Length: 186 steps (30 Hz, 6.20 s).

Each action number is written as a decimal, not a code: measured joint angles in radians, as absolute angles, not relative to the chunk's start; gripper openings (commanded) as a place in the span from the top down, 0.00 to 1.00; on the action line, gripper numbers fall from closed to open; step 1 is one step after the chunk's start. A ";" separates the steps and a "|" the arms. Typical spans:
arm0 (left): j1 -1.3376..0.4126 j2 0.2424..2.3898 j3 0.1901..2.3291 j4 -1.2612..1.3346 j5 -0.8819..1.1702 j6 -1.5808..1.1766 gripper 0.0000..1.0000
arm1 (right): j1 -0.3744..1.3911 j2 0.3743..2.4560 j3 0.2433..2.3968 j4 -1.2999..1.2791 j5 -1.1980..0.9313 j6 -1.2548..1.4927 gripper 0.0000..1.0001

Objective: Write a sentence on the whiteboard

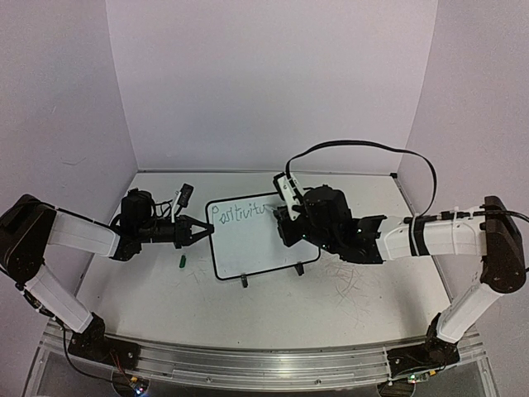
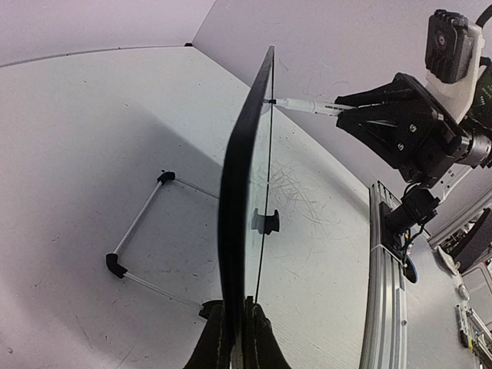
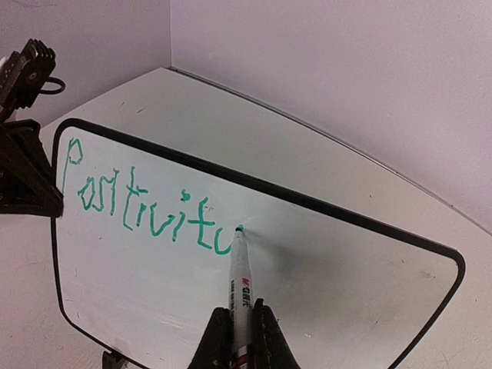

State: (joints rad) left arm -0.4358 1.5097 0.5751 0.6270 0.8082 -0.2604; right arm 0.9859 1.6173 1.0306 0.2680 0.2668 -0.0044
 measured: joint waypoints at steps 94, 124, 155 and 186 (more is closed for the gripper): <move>-0.438 1.507 0.574 0.627 0.789 -0.252 1.00 | 0.957 1.469 0.908 0.270 0.224 -0.104 1.00; -0.439 1.504 0.574 0.625 0.790 -0.240 1.00 | 0.957 1.553 0.973 0.284 0.252 -0.081 1.00; -0.439 1.501 0.574 0.622 0.786 -0.239 1.00 | 0.958 1.551 0.973 0.264 0.249 -0.056 1.00; -0.439 1.501 0.574 0.621 0.786 -0.239 1.00 | 0.958 1.555 0.966 0.238 0.240 -0.001 1.00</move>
